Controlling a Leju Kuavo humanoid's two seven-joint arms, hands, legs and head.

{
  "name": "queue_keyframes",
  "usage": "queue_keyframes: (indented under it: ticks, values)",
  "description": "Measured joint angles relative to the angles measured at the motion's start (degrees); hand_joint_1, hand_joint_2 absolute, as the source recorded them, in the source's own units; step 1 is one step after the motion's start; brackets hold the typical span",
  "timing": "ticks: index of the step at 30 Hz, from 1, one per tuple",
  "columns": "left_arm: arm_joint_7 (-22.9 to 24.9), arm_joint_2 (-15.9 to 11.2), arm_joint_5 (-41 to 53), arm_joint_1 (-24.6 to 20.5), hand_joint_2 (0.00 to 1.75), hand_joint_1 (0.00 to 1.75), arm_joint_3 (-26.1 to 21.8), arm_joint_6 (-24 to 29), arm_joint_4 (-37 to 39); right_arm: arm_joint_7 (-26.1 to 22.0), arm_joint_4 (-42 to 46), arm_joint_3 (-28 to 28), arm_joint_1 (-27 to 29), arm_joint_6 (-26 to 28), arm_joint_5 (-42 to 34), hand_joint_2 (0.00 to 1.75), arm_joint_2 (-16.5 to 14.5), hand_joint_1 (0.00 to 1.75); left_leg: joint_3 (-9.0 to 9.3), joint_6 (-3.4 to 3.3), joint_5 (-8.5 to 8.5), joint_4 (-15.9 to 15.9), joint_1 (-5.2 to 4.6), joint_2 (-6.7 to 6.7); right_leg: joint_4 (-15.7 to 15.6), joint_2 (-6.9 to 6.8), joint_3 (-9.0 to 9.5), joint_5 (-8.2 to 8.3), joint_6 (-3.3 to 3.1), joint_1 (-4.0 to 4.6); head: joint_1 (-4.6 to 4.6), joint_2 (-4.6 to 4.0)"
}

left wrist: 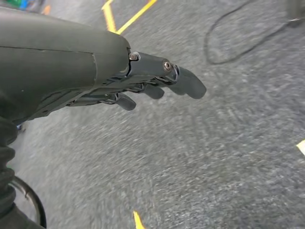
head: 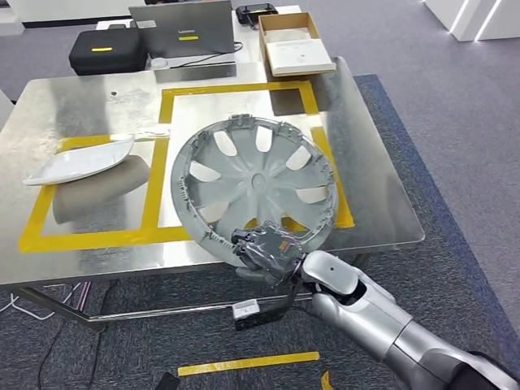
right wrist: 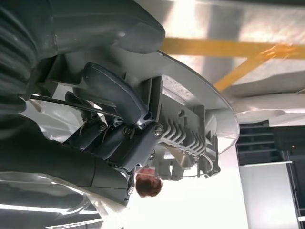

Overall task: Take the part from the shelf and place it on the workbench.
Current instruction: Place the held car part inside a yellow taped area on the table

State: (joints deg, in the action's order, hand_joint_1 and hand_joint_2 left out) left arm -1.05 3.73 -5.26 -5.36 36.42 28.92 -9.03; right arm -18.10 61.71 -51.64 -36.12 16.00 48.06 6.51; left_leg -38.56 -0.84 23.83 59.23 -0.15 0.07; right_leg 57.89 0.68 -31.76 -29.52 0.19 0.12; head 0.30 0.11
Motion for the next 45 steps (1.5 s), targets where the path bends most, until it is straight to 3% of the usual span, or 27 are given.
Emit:
queue_keyframes:
  ticks: [4, 7, 8, 9, 10, 12, 13, 14, 17, 19, 21, 23, 24, 25, 26, 28, 29, 30, 33, 36, 39, 40, 42, 45]
  values:
    - [-2.0, 0.3, -0.6, -1.9, 1.75, 0.00, 0.7, -1.6, 0.0, -3.1, -7.1, 2.4, -7.0, -1.7, -2.0, 1.75, -0.9, 1.75, 0.28, -0.61, -0.35, -0.5, 0.25, -0.16, 1.3, -0.18, -0.96, -1.67, 1.11, -0.04, 0.12, 0.00]
    - [-3.1, 0.7, 0.4, -3.4, 1.75, 0.00, 1.4, -2.3, 0.0, -3.6, -12.6, 3.9, -12.7, -3.9, -2.7, 1.75, -1.2, 1.75, 0.41, -1.08, -0.28, -0.8, 0.50, -0.22, 11.0, -0.20, -5.83, -6.30, 1.69, -0.24, 0.37, 0.00]
    - [-3.1, 0.8, 0.8, -3.6, 1.75, 0.00, 1.7, -2.7, 0.0, -3.6, -14.1, 4.2, -13.8, -4.2, -2.7, 1.75, -1.3, 1.75, 0.50, -1.14, -0.19, -0.8, 0.57, -0.24, 14.3, -0.20, -7.66, -7.14, 1.87, -0.31, 0.36, 0.00]
    - [-3.0, 0.9, 1.8, -3.7, 1.75, 0.00, 2.2, -3.5, 0.0, -3.1, -15.5, 4.4, -14.7, -4.4, -2.2, 1.75, -1.3, 1.75, 0.65, -1.16, -0.07, -0.8, 0.66, -0.29, 16.0, -0.20, -8.87, -6.88, 2.08, -0.38, 0.36, 0.00]
    - [-2.5, 1.0, 3.2, -3.9, 1.75, 0.00, 2.8, -4.7, 0.0, -2.1, -16.9, 4.5, -15.4, -4.4, -1.1, 1.75, -1.5, 1.75, 0.82, -1.10, 0.07, -0.7, 0.75, -0.35, 15.5, -0.23, -9.15, -5.37, 2.31, -0.51, 0.37, 0.00]
    - [-0.3, 1.5, 6.6, -4.6, 1.75, 0.00, 4.9, -8.2, -0.1, 0.5, -20.0, 4.3, -17.4, -5.0, 2.5, 1.75, -2.5, 1.75, 1.14, -0.74, 0.40, -0.6, 0.87, -0.46, 8.8, -0.45, -7.20, -0.29, 2.79, -0.96, 0.38, 0.00]
    - [0.9, 1.7, 7.8, -5.2, 1.75, 0.00, 6.1, -9.8, -0.1, 1.6, -21.9, 4.1, -18.7, -5.6, 4.7, 1.75, -3.4, 1.75, 1.11, -0.47, 0.50, -0.4, 0.80, -0.48, 5.3, -0.57, -5.77, 1.59, 2.96, -1.02, 0.40, 0.00]
    - [1.8, 2.0, 8.7, -5.8, 1.75, 0.00, 7.1, -11.0, -0.2, 2.3, -23.8, 3.9, -20.0, -6.3, 6.7, 1.75, -4.4, 1.75, 0.97, -0.20, 0.55, -0.3, 0.69, -0.46, 2.6, -0.67, -4.62, 2.49, 2.88, -1.05, 0.40, 0.00]
    - [2.5, 2.6, 9.9, -7.2, 1.75, 0.00, 9.3, -12.4, -0.4, 3.1, -28.4, 2.7, -22.8, -7.8, 10.8, 1.75, -7.5, 1.75, 0.61, 0.43, 0.45, 0.0, 0.54, -0.23, 0.7, -0.40, -3.67, 2.22, 1.91, -0.84, 0.37, 0.00]
    - [2.4, 2.7, 10.2, -7.7, 1.75, 0.00, 10.2, -12.4, -0.5, 3.3, -30.2, 2.2, -23.8, -8.0, 11.4, 1.75, -9.0, 1.75, 0.22, 0.89, 1.31, 1.0, 0.67, -0.12, 0.7, -0.28, -3.55, 2.28, 1.26, -0.94, 0.32, 0.00]
    - [1.6, 2.7, 10.8, -8.0, 1.75, 0.00, 10.8, -12.2, -0.6, 3.4, -31.7, 1.8, -24.9, -8.0, 11.8, 1.75, -10.1, 1.75, -1.90, 1.41, 4.08, 6.1, 0.74, -0.12, 0.7, -0.40, -3.26, 2.20, 0.63, -1.02, 0.24, 0.00]
    - [-0.7, 2.6, 12.3, -8.0, 1.75, 0.00, 11.8, -11.4, -0.6, 3.5, -33.0, 1.5, -25.6, -7.8, 12.3, 1.75, -10.7, 1.75, -5.21, 1.58, 6.96, 13.5, 0.73, -0.13, 0.7, -0.56, -3.02, 2.01, 0.21, -0.85, 0.21, 0.00]
    - [-2.0, 2.4, 13.1, -7.9, 1.75, 0.00, 12.3, -11.1, -0.6, 3.5, -33.5, 1.3, -25.8, -7.9, 12.8, 1.75, -10.8, 1.75, -6.25, 1.51, 7.33, 15.8, 0.73, -0.13, 0.7, -0.61, -2.86, 1.92, 0.05, -0.74, 0.22, 0.00]
    - [-3.1, 2.3, 13.6, -8.0, 1.75, 0.00, 12.8, -11.2, -0.6, 3.7, -34.0, 1.1, -25.9, -8.1, 13.4, 1.31, -11.0, 1.31, -6.43, 1.34, 6.65, 16.0, 0.71, -0.13, 0.7, -0.57, -2.70, 1.82, -0.07, -0.62, 0.23, 0.00]
    - [-3.9, 2.1, 13.9, -8.0, 1.75, 0.00, 13.2, -11.7, -0.6, 3.9, -34.4, 0.9, -26.1, -8.5, 14.0, 0.87, -11.4, 0.87, -5.71, 1.07, 5.05, 14.2, 0.69, -0.13, 0.7, -0.47, -2.53, 1.70, -0.16, -0.52, 0.24, 0.00]
    - [-4.8, 1.6, 14.4, -8.4, 1.75, 0.00, 13.6, -13.1, -0.6, 4.6, -35.4, 0.3, -26.9, -9.4, 14.9, 0.00, -12.4, 0.00, -2.85, 0.37, 1.11, 7.5, 0.51, -0.15, 0.7, -0.12, -2.28, 1.45, -0.15, -0.26, 0.24, 0.00]
    - [-5.0, 1.4, 14.4, -8.6, 1.75, 0.00, 13.7, -13.6, -0.6, 5.0, -36.0, 0.0, -27.5, -9.6, 15.1, 0.00, -13.1, 0.00, -1.52, 0.09, 0.04, 4.4, 0.39, -0.16, 0.7, 0.06, -2.29, 1.32, -0.05, -0.13, 0.25, 0.00]
    - [-5.0, 1.3, 14.5, -8.9, 1.31, 0.00, 13.8, -13.9, -0.6, 5.5, -36.7, -0.1, -28.0, -9.5, 15.2, 0.00, -13.6, 0.00, -0.56, -0.08, -0.21, 2.3, 0.29, -0.17, 0.8, 0.17, -2.40, 1.26, 0.13, -0.02, 0.24, 0.00]
    - [-5.0, 1.1, 15.6, -9.4, 0.00, 0.00, 14.2, -14.0, -0.6, 6.4, -38.0, -0.4, -28.6, -7.7, 16.1, 0.00, -14.5, 0.00, 0.22, -0.18, 0.62, 0.6, 0.28, -0.33, 0.6, 0.02, -2.62, 1.26, 0.71, 0.05, 0.24, 0.00]
    - [-5.0, 1.0, 17.4, -9.3, 0.00, 0.00, 15.4, -14.1, -0.6, 6.0, -38.7, -0.8, -28.6, -2.8, 17.2, 0.00, -14.8, 0.00, 0.62, -0.44, 0.54, 0.0, 0.72, -0.38, 2.6, -0.17, -3.78, -0.44, 1.51, 0.05, 0.33, 0.00]
    - [-3.9, 0.9, 18.5, -9.2, 0.00, 0.00, 16.3, -14.2, -0.6, 4.9, -39.3, -1.1, -28.0, 1.1, 16.9, 0.00, -15.2, 0.00, 0.80, -0.81, 0.70, -0.1, 0.81, -0.32, 12.8, -0.21, -8.85, -4.91, 2.04, -0.18, 0.36, 0.00]
    - [-3.0, 0.8, 19.2, -9.1, 0.00, 0.00, 16.6, -14.5, -0.6, 3.9, -39.3, -1.1, -27.4, 2.9, 16.2, 0.00, -15.3, 0.00, 0.88, -0.89, 0.76, -0.1, 0.82, -0.34, 15.6, -0.22, -10.40, -5.50, 2.16, -0.26, 0.36, 0.00]
    - [-1.6, 0.6, 20.5, -9.1, 0.00, 0.00, 17.1, -15.0, -0.6, 1.8, -39.1, -0.8, -26.4, 6.3, 14.7, 0.00, -15.6, 0.00, 1.04, -0.98, 0.84, -0.1, 0.85, -0.40, 17.6, -0.24, -11.71, -5.09, 2.32, -0.39, 0.40, 0.00]
    - [-1.1, 0.6, 21.1, -9.1, 0.00, 0.00, 17.4, -15.3, -0.6, 1.1, -38.9, -0.6, -26.0, 7.4, 14.3, 0.00, -15.7, 0.00, 1.12, -0.99, 0.86, -0.1, 0.85, -0.45, 17.1, -0.24, -11.60, -4.37, 2.35, -0.44, 0.42, 0.00]
